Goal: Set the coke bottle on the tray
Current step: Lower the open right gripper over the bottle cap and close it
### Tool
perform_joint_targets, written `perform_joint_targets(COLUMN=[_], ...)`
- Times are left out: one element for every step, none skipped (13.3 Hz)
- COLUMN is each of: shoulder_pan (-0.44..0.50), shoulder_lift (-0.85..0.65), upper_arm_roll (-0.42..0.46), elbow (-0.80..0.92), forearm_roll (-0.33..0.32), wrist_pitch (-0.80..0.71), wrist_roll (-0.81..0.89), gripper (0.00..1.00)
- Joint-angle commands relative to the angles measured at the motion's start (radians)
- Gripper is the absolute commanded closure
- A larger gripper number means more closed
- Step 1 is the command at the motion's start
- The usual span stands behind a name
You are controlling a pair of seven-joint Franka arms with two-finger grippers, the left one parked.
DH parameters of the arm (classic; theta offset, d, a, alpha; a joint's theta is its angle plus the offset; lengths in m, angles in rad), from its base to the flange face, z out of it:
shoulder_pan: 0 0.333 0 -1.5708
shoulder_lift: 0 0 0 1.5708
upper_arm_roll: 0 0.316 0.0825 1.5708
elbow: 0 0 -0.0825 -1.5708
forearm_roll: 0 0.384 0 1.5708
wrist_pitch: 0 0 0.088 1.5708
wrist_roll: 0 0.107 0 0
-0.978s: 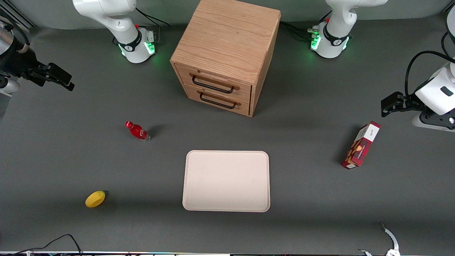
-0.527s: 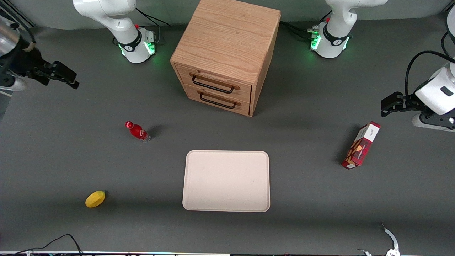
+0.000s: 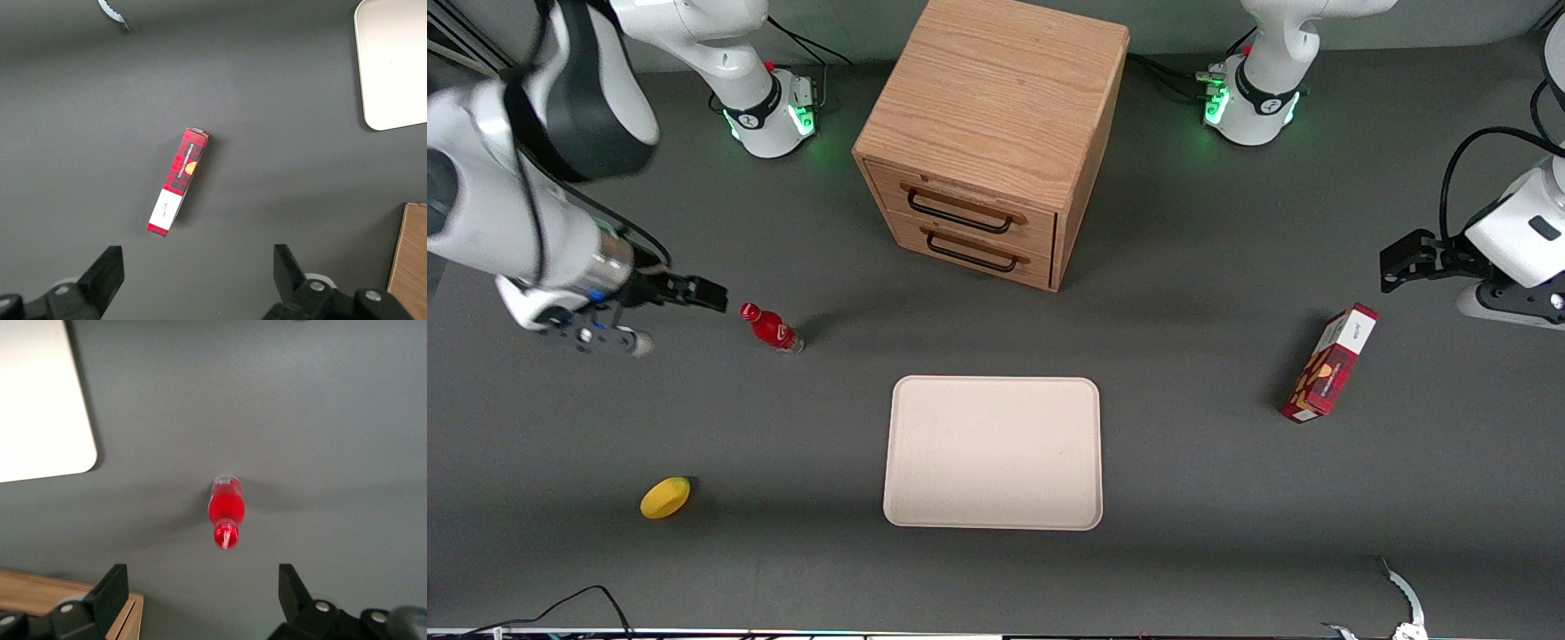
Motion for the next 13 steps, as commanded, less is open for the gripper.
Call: perform_joint_targets(shoulder_pan=[0.001, 0.001, 0.001, 0.001, 0.002, 0.002, 0.002, 0.001, 0.001, 0.001, 0.002, 0.002, 0.002], shoulder_lift=[-0.031, -0.01, 0.006, 0.012, 0.01, 0.003, -0.005, -0.009, -0.013, -0.022, -0.028, -0.037, -0.048], upper_arm_roll=[0.0, 0.0, 0.0, 0.0, 0.0, 0.009, 0.023, 0.023, 0.023, 0.023, 0.024, 0.024, 0.024], elbow=[-0.183, -0.217, -0.231, -0.249, -0.283, -0.316, -0.347, -0.358, -0.364, -0.376, -0.382, -0.395, -0.402], forearm_roll=[0.02, 0.02, 0.02, 0.02, 0.02, 0.02, 0.018, 0.018, 0.018, 0.015, 0.014, 0.012, 0.011], wrist_pitch=[0.194, 0.249, 0.277, 0.297, 0.334, 0.361, 0.386, 0.392, 0.392, 0.392, 0.394, 0.394, 0.394], wrist_roll=[0.029, 0.032, 0.049, 0.053, 0.058, 0.069, 0.073, 0.081, 0.095, 0.099, 0.099, 0.099, 0.098], gripper=[0.0, 0.0, 0.0, 0.0, 0.0, 0.0, 0.0, 0.0, 0.0, 0.0, 0.0, 0.0, 0.06])
